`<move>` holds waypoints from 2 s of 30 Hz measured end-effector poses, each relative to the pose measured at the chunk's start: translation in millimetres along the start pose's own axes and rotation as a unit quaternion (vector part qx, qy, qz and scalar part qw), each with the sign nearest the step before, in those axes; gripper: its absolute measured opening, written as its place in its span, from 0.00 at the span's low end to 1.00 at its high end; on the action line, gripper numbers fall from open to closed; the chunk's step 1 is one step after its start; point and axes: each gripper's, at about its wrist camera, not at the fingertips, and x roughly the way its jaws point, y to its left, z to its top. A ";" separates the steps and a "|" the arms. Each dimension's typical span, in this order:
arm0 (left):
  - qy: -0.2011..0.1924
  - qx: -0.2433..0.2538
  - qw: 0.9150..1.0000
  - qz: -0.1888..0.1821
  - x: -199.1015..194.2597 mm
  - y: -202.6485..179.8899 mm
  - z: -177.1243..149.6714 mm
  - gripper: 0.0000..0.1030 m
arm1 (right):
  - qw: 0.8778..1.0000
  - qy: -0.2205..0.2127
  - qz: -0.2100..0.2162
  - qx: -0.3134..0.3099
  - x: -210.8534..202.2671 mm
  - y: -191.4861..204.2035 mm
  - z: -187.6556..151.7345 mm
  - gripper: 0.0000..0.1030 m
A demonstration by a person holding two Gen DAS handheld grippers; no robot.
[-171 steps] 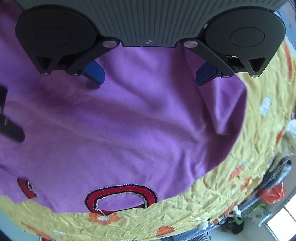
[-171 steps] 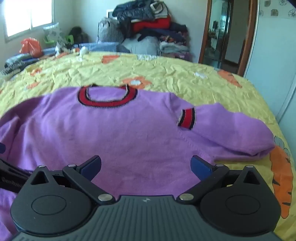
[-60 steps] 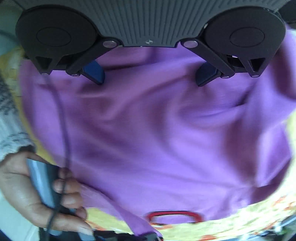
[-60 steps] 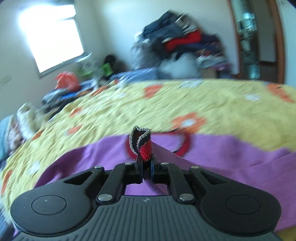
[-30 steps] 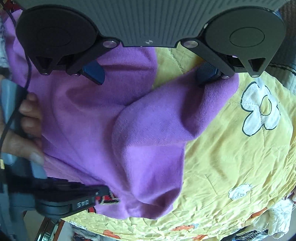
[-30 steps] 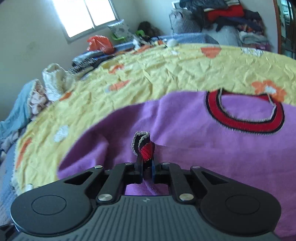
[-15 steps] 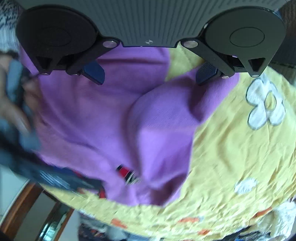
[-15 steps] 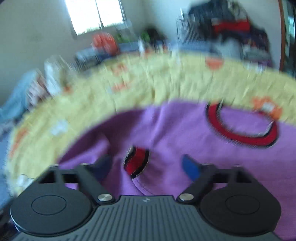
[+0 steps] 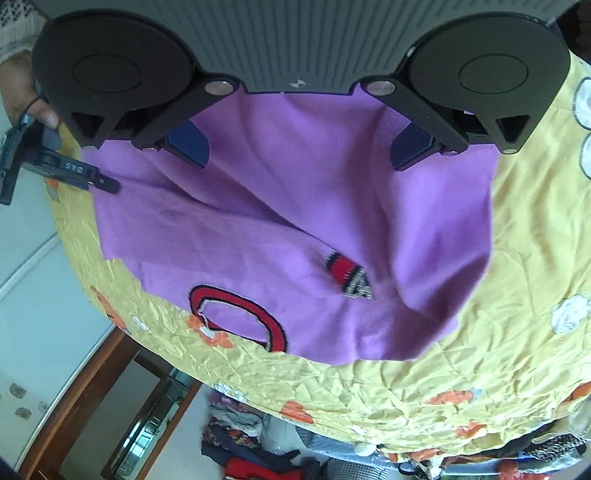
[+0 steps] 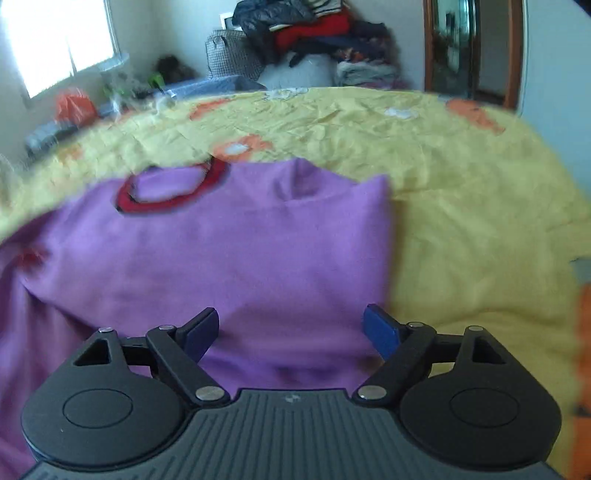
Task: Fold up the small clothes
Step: 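Grasp the other sleeve's cuff with the left gripper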
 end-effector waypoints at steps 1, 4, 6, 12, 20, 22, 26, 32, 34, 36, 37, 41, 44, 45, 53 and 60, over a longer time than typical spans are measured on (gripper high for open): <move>0.001 -0.003 1.000 0.008 -2.4 6.0 -2.7 1.00 | 1.000 -0.004 0.001 0.012 -3.7 -4.0 -1.9 0.84; -0.001 -0.028 0.999 0.030 -16.3 34.8 -10.6 1.00 | 0.999 -0.034 0.021 0.023 -25.7 3.4 -3.7 0.84; -0.012 -0.048 0.998 0.042 -30.7 60.3 -18.7 1.00 | 0.998 -0.057 0.039 0.014 -38.1 24.2 1.6 0.84; -0.032 -0.087 0.992 0.088 -62.1 127.8 -25.6 1.00 | 0.987 -0.061 0.138 -0.058 -18.9 122.2 27.8 0.84; 0.034 -0.089 0.995 0.017 -58.5 139.9 -48.6 1.00 | 0.965 -0.100 0.132 -0.203 25.2 280.0 48.0 0.57; 0.040 -0.083 0.996 0.005 -58.8 137.1 -55.0 1.00 | 0.964 -0.063 0.107 -0.235 42.2 295.4 41.4 0.56; 0.040 -0.071 0.997 0.008 -60.5 138.4 -57.1 1.00 | 0.949 -0.046 0.170 -0.262 23.7 289.3 15.5 0.50; 0.052 -0.075 0.996 -0.005 -60.7 152.7 -61.7 1.00 | 0.963 -0.054 0.201 -0.170 26.1 270.0 35.1 0.71; 0.059 -0.070 0.996 -0.005 -59.3 152.6 -66.2 1.00 | 0.954 -0.020 0.203 -0.220 40.7 288.4 29.2 0.73; 0.059 -0.062 0.996 -0.006 -59.9 149.0 -70.2 0.97 | 0.951 -0.037 0.207 -0.226 34.8 291.9 29.1 0.79; 0.056 -0.057 0.997 -0.005 -60.6 147.3 -72.1 0.97 | 0.953 -0.043 0.211 -0.213 30.7 290.1 30.6 0.79; 0.044 -0.057 0.997 0.003 -61.9 147.6 -75.2 0.96 | 0.957 -0.052 0.173 -0.227 32.8 303.5 29.6 0.79; 0.033 -0.068 0.997 -0.027 -69.6 149.9 -79.3 0.89 | 0.955 -0.071 0.176 -0.230 22.0 304.5 22.2 0.80; 0.033 -0.068 0.997 -0.030 -71.2 148.8 -81.8 0.85 | 0.955 -0.078 0.185 -0.221 15.4 299.1 20.5 0.80; 0.059 -0.050 0.997 0.014 -58.9 143.1 -87.5 0.18 | 0.965 -0.103 0.211 -0.114 -23.7 240.4 6.2 0.83; -0.014 -0.165 0.984 -0.062 -98.4 200.7 -54.8 0.04 | 0.969 -0.113 0.212 -0.064 -44.6 210.9 -0.8 0.83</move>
